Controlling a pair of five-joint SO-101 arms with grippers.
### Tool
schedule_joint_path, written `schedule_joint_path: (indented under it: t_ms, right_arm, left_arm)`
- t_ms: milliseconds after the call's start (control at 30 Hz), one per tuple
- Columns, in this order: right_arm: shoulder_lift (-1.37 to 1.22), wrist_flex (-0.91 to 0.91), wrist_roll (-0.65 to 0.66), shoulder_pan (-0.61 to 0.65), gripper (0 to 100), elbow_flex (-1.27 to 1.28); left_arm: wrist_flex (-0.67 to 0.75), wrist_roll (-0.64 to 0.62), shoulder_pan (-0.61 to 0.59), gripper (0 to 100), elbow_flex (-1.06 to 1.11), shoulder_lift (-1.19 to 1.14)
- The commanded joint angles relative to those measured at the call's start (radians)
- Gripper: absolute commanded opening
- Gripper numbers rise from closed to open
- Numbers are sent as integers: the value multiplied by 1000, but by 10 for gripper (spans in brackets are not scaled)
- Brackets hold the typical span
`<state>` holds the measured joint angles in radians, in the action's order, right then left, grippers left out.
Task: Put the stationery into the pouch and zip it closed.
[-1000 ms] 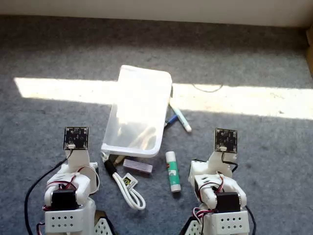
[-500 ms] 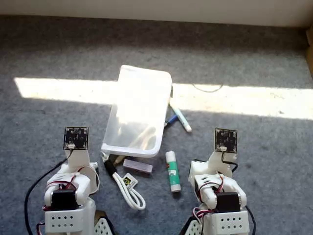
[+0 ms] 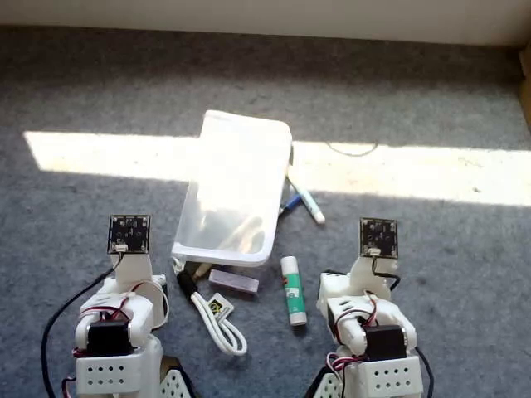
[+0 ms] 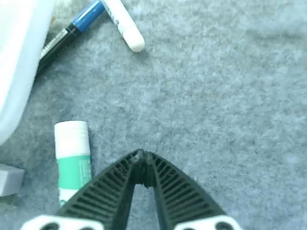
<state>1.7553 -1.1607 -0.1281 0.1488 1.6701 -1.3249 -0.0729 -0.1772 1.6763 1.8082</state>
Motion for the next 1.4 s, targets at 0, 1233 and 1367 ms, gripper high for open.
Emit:
schedule_joint_path:
  t_ms: [0,1233,1367]
  right_arm:
    - [13,15,-3,58,5,140]
    - [-191,-180,138,512,95,-714]
    - [-461,-170,46,539,156,-762]
  left_arm:
    - [-3,-6,-13,7,21,7]
    - [-3,-6,-13,7,21,7]
    - [-3,-6,-13,7,21,7]
